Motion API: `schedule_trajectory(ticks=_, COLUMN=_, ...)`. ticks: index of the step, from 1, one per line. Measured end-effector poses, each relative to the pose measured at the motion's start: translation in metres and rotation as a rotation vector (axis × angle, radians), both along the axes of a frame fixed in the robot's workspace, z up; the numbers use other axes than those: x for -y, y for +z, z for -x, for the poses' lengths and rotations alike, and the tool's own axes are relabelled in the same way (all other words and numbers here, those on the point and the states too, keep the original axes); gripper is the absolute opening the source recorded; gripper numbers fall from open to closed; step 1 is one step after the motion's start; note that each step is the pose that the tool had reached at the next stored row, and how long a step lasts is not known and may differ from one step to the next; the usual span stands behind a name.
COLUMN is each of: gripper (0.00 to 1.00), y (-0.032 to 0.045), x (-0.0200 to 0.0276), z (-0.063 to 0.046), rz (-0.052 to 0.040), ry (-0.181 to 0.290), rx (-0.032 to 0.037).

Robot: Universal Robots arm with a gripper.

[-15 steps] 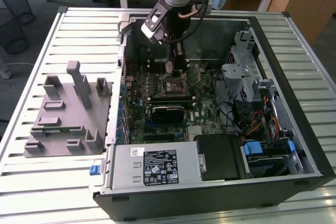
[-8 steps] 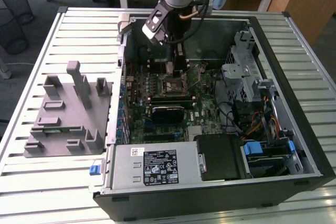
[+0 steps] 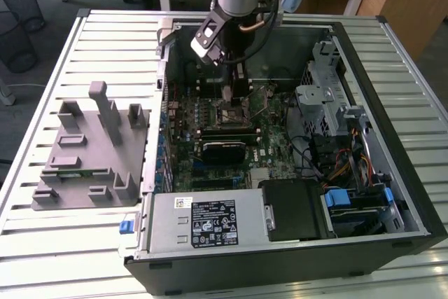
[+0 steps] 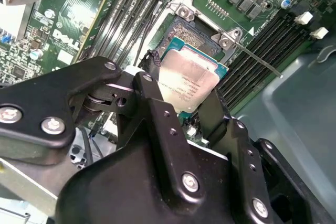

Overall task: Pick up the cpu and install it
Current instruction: 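Place the cpu into insertion slot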

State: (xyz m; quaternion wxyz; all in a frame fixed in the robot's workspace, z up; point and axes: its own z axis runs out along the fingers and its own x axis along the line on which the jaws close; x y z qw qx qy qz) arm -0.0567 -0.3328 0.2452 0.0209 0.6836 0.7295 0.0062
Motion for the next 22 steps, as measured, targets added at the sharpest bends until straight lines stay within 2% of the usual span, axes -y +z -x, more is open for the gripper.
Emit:
schedule_trajectory(ticks=4, gripper=0.54, y=-0.0027, x=0.0006, z=0.0, rz=-0.0003, ry=0.0, rx=-0.0001)
schedule_trajectory(ticks=12, gripper=0.54, y=-0.0033, x=0.0016, z=0.0, rz=-0.0004, ry=0.0, rx=0.0001)
schedule_trajectory(ticks=22, gripper=0.54, y=-0.0152, x=0.0017, z=-0.002, rz=-0.0006, ry=-0.005, rx=0.0)
